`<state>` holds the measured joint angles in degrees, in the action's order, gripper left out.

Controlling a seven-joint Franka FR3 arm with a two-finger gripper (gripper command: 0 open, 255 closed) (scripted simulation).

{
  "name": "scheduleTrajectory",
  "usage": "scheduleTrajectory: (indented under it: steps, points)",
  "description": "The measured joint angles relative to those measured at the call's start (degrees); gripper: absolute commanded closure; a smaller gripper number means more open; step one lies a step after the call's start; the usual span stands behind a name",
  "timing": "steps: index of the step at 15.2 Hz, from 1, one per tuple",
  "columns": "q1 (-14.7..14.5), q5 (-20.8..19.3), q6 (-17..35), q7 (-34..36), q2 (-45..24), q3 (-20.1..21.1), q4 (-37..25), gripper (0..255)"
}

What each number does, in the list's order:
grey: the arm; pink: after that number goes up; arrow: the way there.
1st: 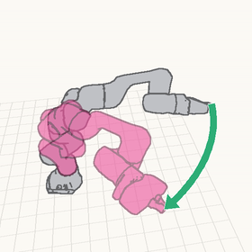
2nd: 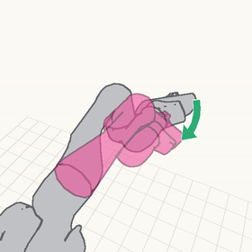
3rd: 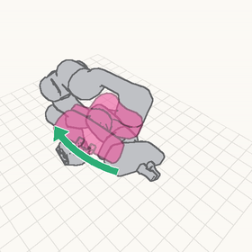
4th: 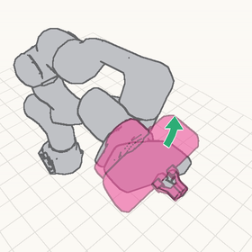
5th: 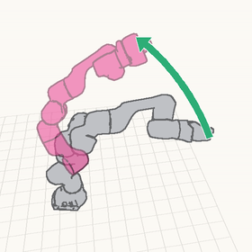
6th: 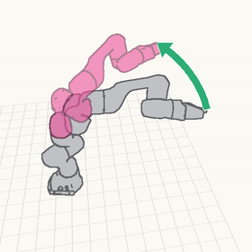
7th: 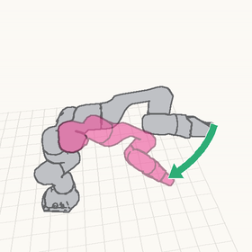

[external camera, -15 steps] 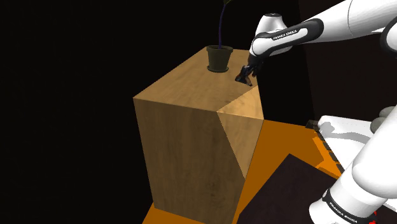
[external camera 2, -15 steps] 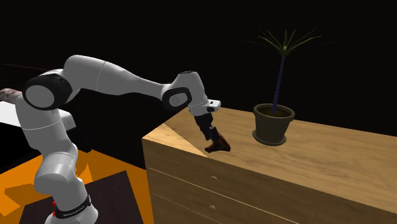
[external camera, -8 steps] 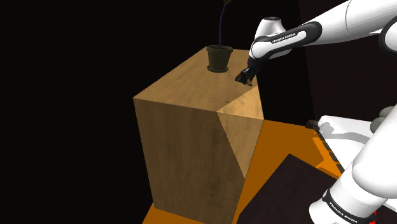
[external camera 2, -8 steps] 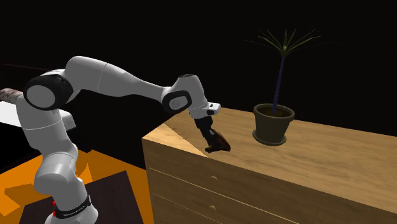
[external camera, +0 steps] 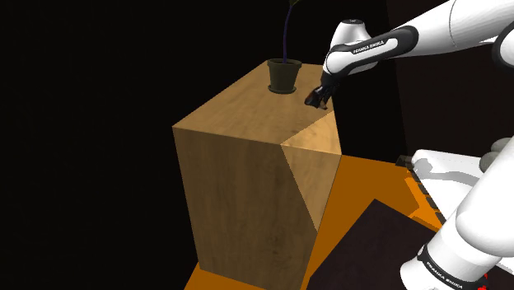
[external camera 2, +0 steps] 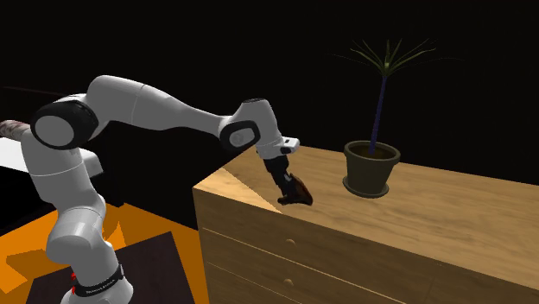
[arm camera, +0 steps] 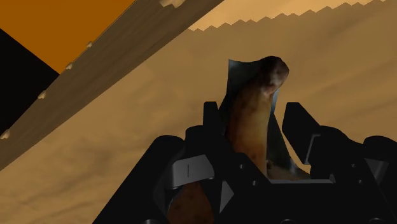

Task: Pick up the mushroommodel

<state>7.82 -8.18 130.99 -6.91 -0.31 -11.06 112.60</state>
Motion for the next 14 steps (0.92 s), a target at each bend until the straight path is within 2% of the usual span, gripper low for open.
scheduleTrajectory:
  steps: [14]
  points:
    - [-0.12,0.67,-9.90,-1.33,1.02,0.11,-8.97,255]
